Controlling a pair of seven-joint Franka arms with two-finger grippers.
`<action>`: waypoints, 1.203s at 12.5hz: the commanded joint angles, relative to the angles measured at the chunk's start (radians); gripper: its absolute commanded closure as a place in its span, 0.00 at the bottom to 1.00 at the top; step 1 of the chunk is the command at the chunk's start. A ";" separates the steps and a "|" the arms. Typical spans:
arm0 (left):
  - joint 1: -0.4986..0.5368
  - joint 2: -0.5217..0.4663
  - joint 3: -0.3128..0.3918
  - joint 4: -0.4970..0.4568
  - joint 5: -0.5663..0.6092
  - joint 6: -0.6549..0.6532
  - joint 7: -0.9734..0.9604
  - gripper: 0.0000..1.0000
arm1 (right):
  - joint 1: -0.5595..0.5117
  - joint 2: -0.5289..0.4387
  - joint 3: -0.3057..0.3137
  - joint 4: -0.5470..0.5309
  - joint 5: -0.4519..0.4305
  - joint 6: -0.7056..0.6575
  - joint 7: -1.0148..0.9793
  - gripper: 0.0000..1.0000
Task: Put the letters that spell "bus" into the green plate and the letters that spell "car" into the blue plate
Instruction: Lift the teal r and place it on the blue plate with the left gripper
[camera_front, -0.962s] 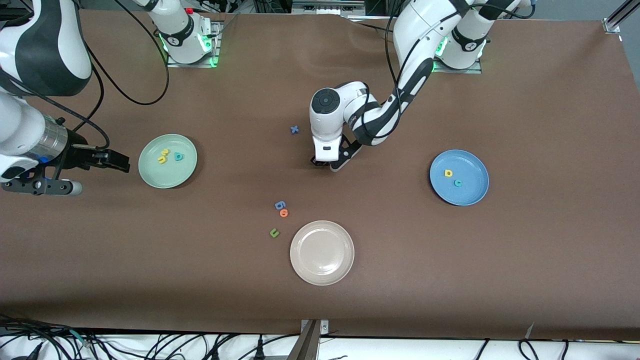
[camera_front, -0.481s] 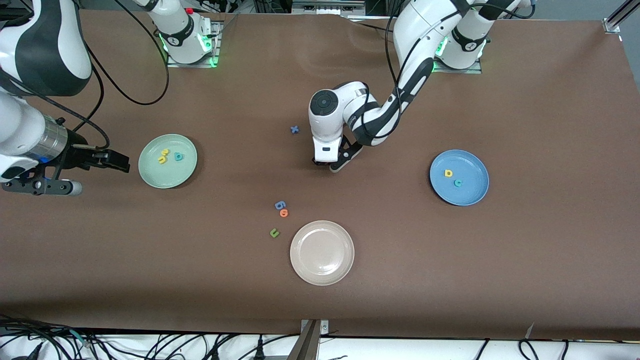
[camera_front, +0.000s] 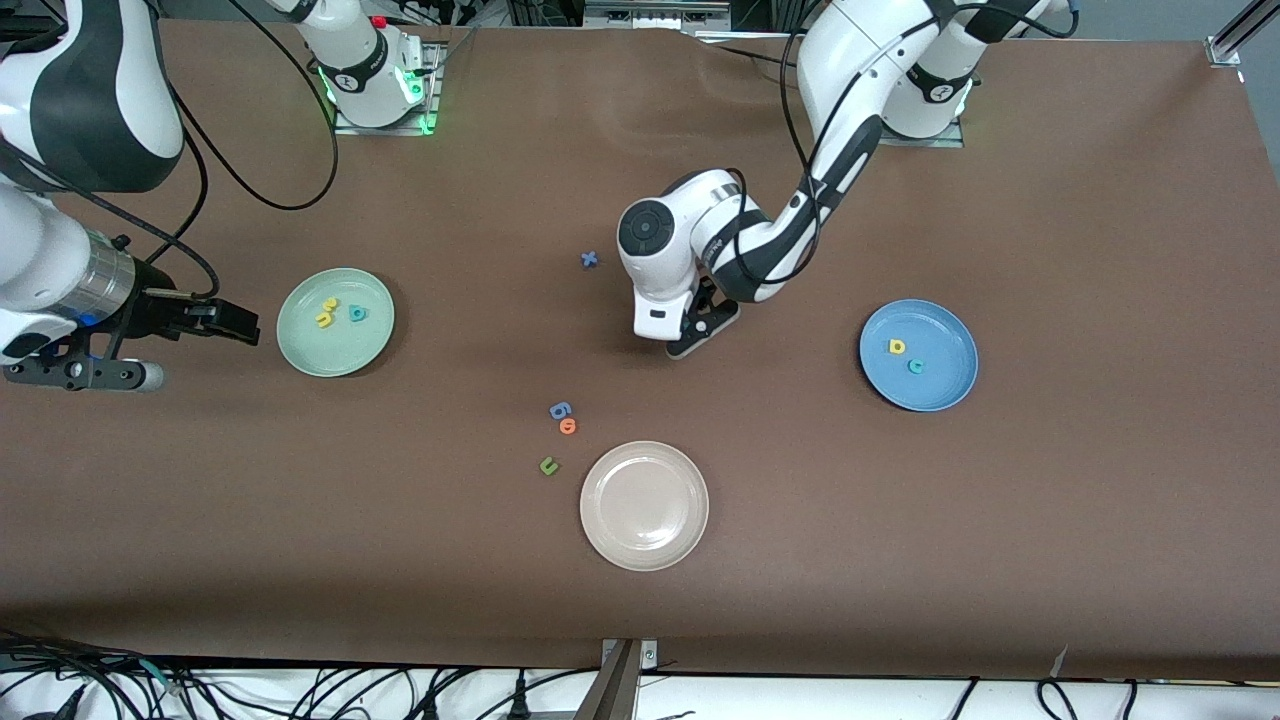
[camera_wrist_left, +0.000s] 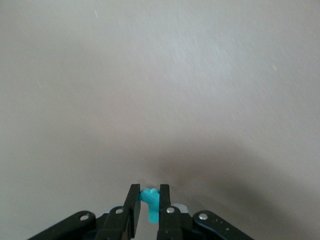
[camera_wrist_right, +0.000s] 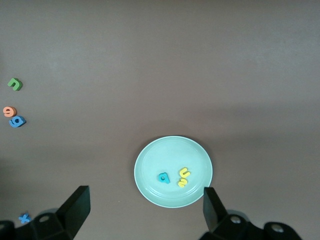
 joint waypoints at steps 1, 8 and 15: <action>0.082 -0.023 -0.006 0.038 -0.041 -0.123 0.216 0.92 | -0.004 -0.013 0.006 -0.016 -0.013 0.010 -0.004 0.00; 0.358 -0.101 -0.002 0.032 -0.047 -0.303 0.805 0.92 | -0.004 -0.013 0.006 -0.016 -0.013 0.009 -0.006 0.00; 0.545 -0.086 0.004 0.021 -0.047 -0.400 1.377 0.92 | -0.006 -0.013 0.006 -0.016 -0.013 0.009 -0.007 0.00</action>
